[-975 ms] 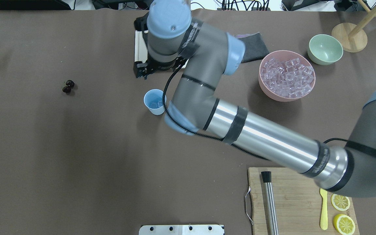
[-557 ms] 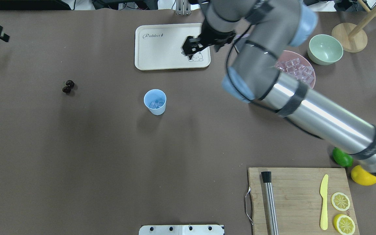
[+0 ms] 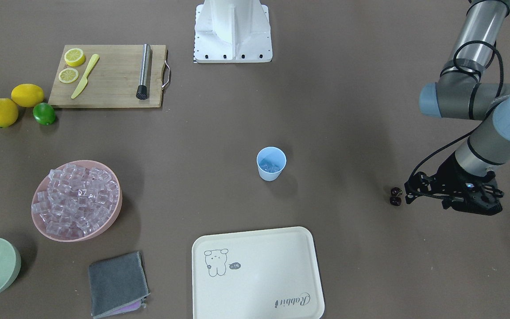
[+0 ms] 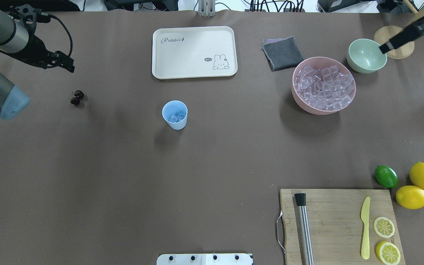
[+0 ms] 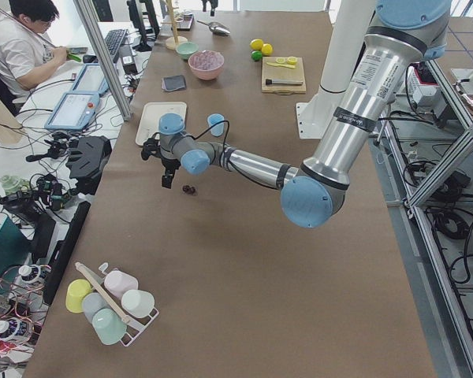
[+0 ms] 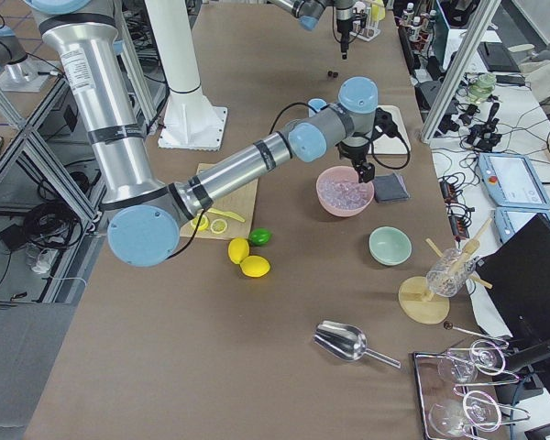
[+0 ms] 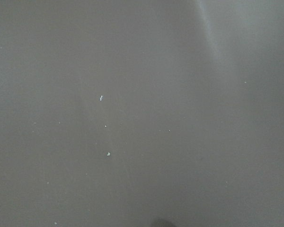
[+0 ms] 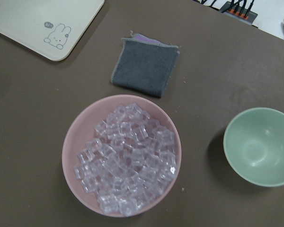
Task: Put ice and cherries in cup
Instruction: 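Withdraw the right arm while the left gripper reaches down and grasps the cherries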
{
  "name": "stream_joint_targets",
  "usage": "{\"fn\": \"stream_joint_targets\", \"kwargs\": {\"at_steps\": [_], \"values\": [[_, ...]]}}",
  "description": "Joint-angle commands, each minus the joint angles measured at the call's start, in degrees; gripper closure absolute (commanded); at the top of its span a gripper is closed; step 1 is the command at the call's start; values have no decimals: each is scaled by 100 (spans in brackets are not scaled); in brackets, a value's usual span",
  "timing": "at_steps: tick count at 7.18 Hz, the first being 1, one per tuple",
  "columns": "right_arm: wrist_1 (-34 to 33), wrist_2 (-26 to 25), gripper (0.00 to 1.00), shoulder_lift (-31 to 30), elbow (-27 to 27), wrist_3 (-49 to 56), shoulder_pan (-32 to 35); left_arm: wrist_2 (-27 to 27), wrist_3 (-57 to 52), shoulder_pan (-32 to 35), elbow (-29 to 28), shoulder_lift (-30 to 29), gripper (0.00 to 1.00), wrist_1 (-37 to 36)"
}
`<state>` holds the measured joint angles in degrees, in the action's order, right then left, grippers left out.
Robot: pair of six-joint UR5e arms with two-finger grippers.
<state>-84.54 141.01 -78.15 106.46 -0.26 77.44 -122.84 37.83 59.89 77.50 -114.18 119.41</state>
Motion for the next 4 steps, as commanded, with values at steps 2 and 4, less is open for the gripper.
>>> {"fn": "stream_joint_targets", "kwargs": {"at_steps": [2,4], "values": [[7,67,2,-1357,411,1462,561,-3,232,-309,-385,36,2,486],[7,67,2,-1475,366,1749,746,14,445,-591,-341,70,3,495]]}}
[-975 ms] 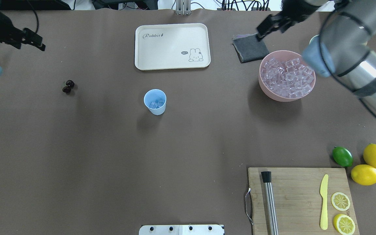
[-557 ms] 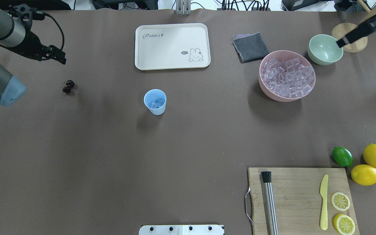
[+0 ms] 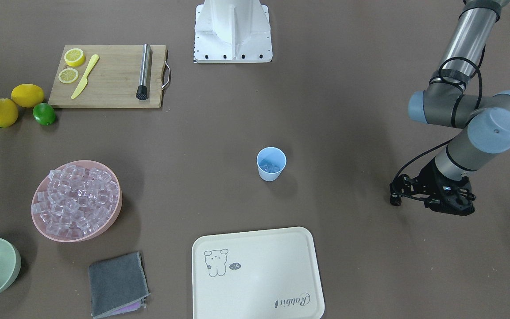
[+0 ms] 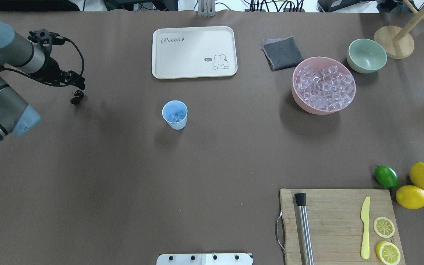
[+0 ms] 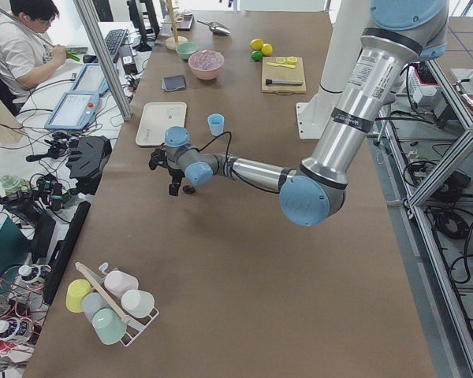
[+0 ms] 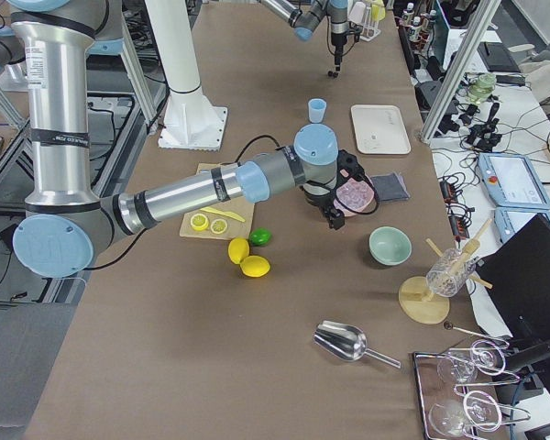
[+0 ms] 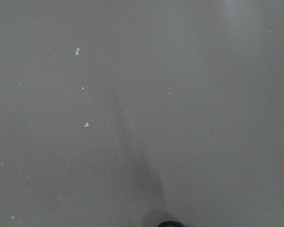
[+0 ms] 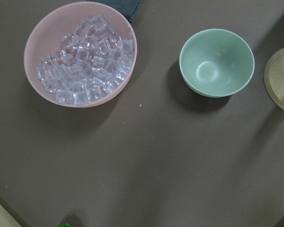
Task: Put ice and cherries in cup
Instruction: 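Withdraw the right arm while the left gripper reaches down and grasps the cherries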
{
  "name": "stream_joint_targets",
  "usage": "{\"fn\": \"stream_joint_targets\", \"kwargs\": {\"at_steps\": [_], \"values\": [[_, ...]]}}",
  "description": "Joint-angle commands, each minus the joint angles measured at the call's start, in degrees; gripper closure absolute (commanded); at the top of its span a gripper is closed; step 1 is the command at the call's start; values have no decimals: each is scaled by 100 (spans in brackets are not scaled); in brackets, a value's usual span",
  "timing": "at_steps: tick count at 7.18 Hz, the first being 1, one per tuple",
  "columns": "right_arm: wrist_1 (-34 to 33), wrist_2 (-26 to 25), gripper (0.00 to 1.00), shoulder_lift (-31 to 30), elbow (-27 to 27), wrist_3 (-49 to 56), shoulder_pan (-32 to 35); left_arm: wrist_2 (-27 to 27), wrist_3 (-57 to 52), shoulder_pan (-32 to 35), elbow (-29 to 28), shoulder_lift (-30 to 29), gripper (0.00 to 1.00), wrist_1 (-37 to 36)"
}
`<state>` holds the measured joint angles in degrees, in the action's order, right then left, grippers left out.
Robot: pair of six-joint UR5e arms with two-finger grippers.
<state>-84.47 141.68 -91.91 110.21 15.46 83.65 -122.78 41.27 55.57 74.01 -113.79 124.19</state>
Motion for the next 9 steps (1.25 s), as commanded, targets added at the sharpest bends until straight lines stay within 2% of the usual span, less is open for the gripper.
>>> {"fn": "stream_joint_targets", "kwargs": {"at_steps": [1,3,4,5,6,9], "values": [[0,0,2,-99,-8,185,169,9,109,-169,9,58,8,34],[0,0,2,-151,36,194,265,9,117,-187,17,155,50,52],[18,-9,2,-177,27,194,257,18,127,-187,26,155,61,52],[18,0,2,-186,36,194,257,18,135,-187,35,164,86,43],[44,0,2,-239,45,194,257,0,379,-187,183,181,99,9],[53,9,2,-266,62,194,257,-148,985,-135,789,103,100,-219]]}}
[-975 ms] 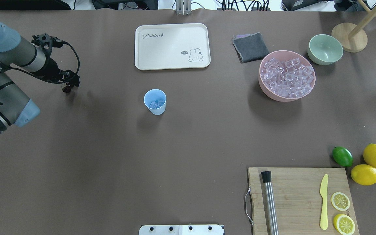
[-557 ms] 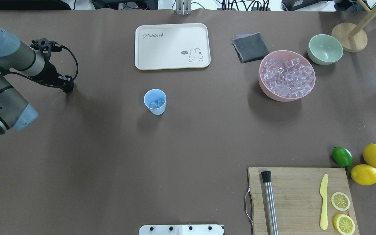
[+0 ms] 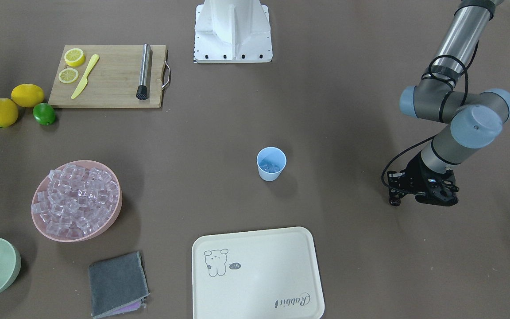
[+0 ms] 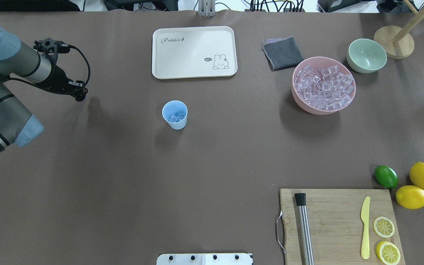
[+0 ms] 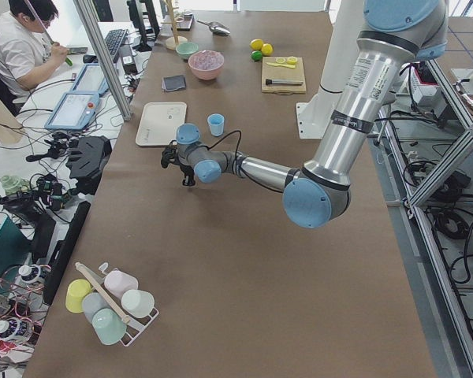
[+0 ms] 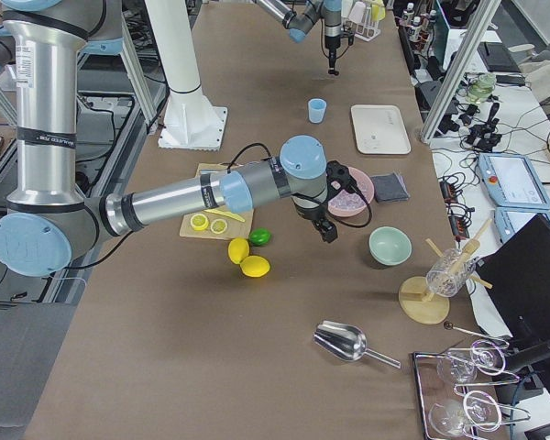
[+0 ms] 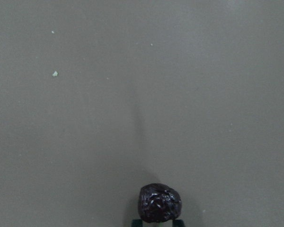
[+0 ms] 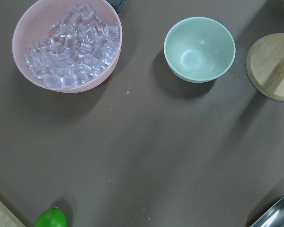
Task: Put ice and cherries in cup
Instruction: 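Withdraw the right arm while the left gripper reaches down and grasps the cherries, then carry the cherries with the left gripper over the blue cup and release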
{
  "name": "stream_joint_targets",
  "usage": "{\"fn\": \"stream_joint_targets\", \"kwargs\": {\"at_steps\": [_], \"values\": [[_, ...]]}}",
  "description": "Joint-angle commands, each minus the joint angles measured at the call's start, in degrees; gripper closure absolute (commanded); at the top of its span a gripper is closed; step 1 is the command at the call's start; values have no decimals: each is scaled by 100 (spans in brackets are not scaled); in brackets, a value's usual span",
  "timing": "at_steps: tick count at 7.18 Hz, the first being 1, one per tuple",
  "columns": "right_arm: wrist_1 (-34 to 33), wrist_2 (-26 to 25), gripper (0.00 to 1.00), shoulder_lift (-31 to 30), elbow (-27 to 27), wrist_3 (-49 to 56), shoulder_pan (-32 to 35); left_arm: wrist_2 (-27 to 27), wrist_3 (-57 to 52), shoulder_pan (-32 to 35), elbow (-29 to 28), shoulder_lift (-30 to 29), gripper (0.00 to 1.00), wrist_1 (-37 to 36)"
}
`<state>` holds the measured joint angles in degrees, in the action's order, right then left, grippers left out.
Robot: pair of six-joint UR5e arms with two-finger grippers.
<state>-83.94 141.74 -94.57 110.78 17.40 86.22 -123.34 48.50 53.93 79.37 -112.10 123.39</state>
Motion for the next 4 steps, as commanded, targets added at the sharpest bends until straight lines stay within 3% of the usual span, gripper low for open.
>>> {"fn": "stream_joint_targets", "kwargs": {"at_steps": [1,4], "values": [[0,-14,2,60,-47,-9,-8,-294,605,48,446,-389,100,-444],[-17,-32,2,-71,-109,0,0,-226,1608,-354,719,-1173,100,-676]]}}
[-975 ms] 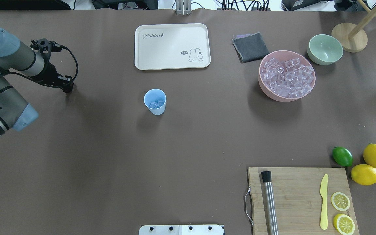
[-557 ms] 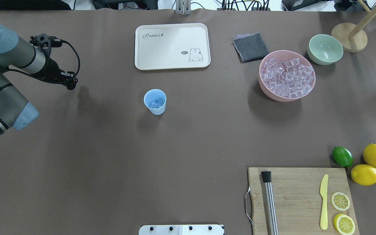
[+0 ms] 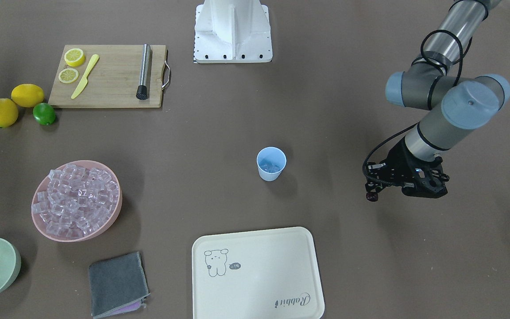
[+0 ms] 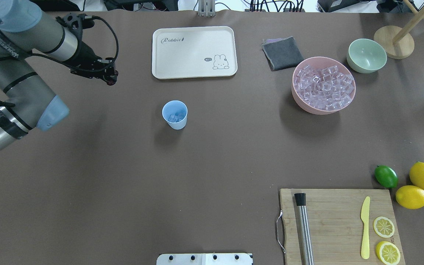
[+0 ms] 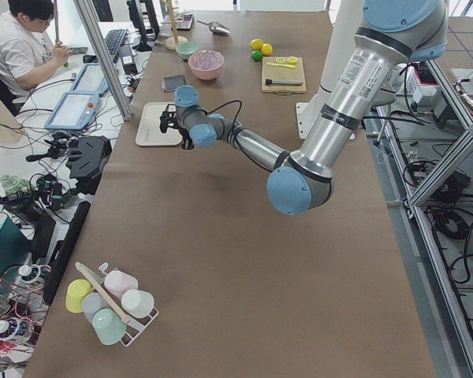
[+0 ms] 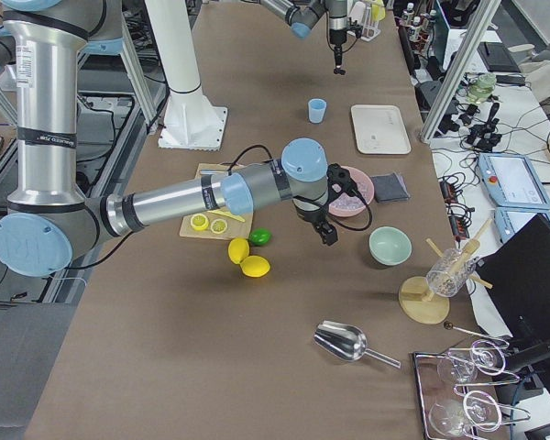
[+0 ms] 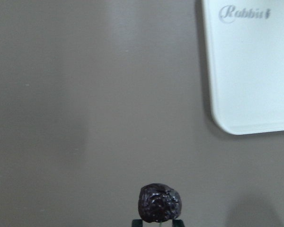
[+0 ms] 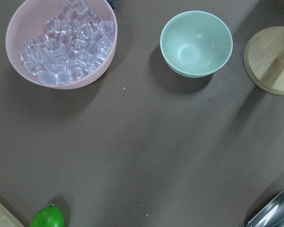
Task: Put ice and cherries in cup
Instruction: 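Carry the cherries with the left gripper over the blue cup and release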
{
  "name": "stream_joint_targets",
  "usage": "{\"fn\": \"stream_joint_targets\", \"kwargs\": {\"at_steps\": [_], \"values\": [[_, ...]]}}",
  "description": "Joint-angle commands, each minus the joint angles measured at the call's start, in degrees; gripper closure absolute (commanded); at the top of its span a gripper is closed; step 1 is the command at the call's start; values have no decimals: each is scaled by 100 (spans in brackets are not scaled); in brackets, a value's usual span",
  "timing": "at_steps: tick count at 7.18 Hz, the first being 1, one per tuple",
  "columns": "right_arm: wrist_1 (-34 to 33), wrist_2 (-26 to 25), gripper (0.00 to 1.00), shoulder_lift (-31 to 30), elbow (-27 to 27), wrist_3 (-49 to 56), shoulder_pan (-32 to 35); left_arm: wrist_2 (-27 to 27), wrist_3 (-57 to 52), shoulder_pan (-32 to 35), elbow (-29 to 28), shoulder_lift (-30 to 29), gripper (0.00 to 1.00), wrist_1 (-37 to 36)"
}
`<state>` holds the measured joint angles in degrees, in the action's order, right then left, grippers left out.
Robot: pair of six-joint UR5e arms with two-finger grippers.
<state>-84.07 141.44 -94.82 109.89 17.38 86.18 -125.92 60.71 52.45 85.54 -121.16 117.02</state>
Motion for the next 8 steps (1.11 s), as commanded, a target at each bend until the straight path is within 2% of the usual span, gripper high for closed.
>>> {"fn": "stream_joint_targets", "kwargs": {"at_steps": [1,3,5,7,8], "values": [[-21,-3,2,-20,-159,3,4,41,563,-357,199,-312,100,-39],[-56,-344,2,33,-371,3,-14,618,854,-909,417,-444,100,-47],[-117,-363,2,42,-565,-6,-136,778,1223,-1148,481,-514,100,-30],[-425,-600,2,217,-565,-6,-198,858,1320,-1246,577,-514,100,-39],[-426,-592,2,200,-548,3,-190,858,1312,-1264,578,-505,84,-39]]}}
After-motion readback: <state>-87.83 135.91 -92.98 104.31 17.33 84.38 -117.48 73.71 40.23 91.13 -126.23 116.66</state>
